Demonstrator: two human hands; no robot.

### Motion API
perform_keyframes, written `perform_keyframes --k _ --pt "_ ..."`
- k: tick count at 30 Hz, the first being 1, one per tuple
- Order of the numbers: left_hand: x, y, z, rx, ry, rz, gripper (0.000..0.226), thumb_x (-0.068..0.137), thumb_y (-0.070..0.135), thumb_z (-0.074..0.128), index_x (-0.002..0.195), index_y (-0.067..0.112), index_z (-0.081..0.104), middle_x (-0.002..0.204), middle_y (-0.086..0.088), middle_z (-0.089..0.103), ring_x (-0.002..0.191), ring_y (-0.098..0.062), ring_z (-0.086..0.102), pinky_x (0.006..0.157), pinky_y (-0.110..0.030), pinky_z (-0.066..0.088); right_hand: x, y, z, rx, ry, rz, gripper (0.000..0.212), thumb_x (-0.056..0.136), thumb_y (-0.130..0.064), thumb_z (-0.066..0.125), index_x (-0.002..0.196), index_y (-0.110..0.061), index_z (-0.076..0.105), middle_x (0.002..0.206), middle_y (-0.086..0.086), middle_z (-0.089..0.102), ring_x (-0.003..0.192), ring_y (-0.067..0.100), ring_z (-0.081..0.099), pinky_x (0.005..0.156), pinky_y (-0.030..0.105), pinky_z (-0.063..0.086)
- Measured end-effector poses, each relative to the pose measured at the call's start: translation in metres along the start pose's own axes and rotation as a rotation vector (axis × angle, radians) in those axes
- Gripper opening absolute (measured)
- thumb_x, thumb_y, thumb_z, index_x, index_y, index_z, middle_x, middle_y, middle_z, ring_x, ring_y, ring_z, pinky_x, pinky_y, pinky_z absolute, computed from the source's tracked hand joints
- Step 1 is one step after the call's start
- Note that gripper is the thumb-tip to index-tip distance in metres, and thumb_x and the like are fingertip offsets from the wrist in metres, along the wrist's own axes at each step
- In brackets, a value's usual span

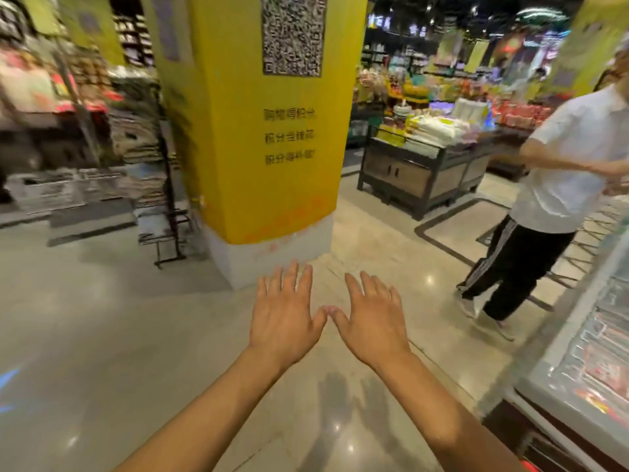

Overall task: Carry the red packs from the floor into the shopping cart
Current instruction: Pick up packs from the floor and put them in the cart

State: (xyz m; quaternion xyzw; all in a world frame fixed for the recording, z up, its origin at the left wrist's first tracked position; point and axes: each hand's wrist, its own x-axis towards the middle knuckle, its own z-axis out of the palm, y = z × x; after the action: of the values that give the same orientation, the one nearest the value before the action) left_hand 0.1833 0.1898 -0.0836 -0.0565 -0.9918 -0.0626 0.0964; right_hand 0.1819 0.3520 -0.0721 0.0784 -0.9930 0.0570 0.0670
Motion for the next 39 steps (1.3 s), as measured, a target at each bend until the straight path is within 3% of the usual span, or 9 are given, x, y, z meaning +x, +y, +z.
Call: perform_keyframes --k 5,9,15,20,26,32,36,39 --pt "-0.024 -0.080 -0.024 0.093 0.027 -0.212 0.091 0.091 0.067 0.011 0.165 0.016 0.018 0.171 -0.013 0.022 0.157 -0.036 0.020 0.126 -0.058 0.012 0.034 -0.080 0.008 0.046 -0.021 -0.203 0.073 0.104 -0.063 0.033 0.164 -0.023 0.018 0.171 0.010 0.019 0.158 0.028 0.016 0.125 0.050 0.011" --pt "-0.043 -0.131 -0.030 0.113 0.059 -0.361 0.083 0.091 0.064 0.031 0.149 0.009 0.053 0.151 -0.018 0.055 0.137 -0.043 0.053 0.111 -0.064 0.042 0.058 -0.137 0.015 0.074 -0.071 -0.352 0.074 0.104 -0.061 0.033 0.165 -0.024 0.013 0.172 0.009 0.013 0.159 0.026 0.009 0.126 0.049 0.008" --pt "-0.055 -0.194 -0.039 0.223 0.080 -0.584 0.084 0.089 0.063 0.031 0.149 0.008 0.052 0.150 -0.020 0.055 0.135 -0.044 0.055 0.111 -0.064 0.041 0.095 -0.215 0.033 0.106 -0.142 -0.579 0.075 0.104 -0.063 0.032 0.165 -0.023 0.014 0.172 0.009 0.013 0.159 0.027 0.008 0.127 0.051 0.007" --pt "-0.053 -0.235 -0.051 0.297 0.073 -0.804 0.089 0.091 0.068 0.016 0.161 0.015 0.034 0.165 -0.014 0.036 0.150 -0.039 0.037 0.123 -0.059 0.027 0.135 -0.268 0.033 0.151 -0.160 -0.796 0.073 0.104 -0.063 0.031 0.164 -0.024 0.017 0.171 0.011 0.016 0.159 0.027 0.010 0.126 0.051 0.005" --pt "-0.056 -0.257 -0.069 0.382 0.126 -0.989 0.081 0.093 0.065 0.030 0.147 0.011 0.055 0.149 -0.016 0.057 0.135 -0.041 0.056 0.110 -0.062 0.045 0.170 -0.326 0.027 0.244 -0.161 -1.007 0.073 0.104 -0.063 0.032 0.164 -0.025 0.016 0.172 0.010 0.015 0.158 0.028 0.011 0.127 0.051 0.007" --pt "-0.084 -0.267 -0.087 0.461 0.135 -1.213 0.081 0.096 0.068 0.033 0.158 0.017 0.040 0.161 -0.012 0.044 0.147 -0.037 0.042 0.120 -0.058 0.029 0.165 -0.374 0.020 0.308 -0.231 -1.183 0.072 0.104 -0.063 0.033 0.164 -0.027 0.016 0.172 0.007 0.014 0.159 0.027 0.009 0.128 0.050 0.004" --pt "-0.108 -0.279 -0.104 0.445 0.122 -1.346 0.082 0.101 0.068 0.033 0.166 0.023 0.013 0.173 -0.008 0.017 0.159 -0.033 0.016 0.127 -0.054 0.010 0.157 -0.412 0.016 0.315 -0.235 -1.305 0.072 0.103 -0.064 0.032 0.164 -0.027 0.017 0.173 0.006 0.013 0.159 0.027 0.009 0.128 0.052 0.005" --pt "-0.128 -0.287 -0.111 0.456 0.125 -1.416 0.083 0.101 0.069 0.029 0.166 0.024 0.005 0.174 -0.006 0.009 0.160 -0.030 0.007 0.129 -0.054 0.006 0.144 -0.444 0.015 0.317 -0.234 -1.384 0.073 0.103 -0.064 0.032 0.164 -0.027 0.016 0.173 0.007 0.013 0.159 0.027 0.009 0.129 0.052 0.003"
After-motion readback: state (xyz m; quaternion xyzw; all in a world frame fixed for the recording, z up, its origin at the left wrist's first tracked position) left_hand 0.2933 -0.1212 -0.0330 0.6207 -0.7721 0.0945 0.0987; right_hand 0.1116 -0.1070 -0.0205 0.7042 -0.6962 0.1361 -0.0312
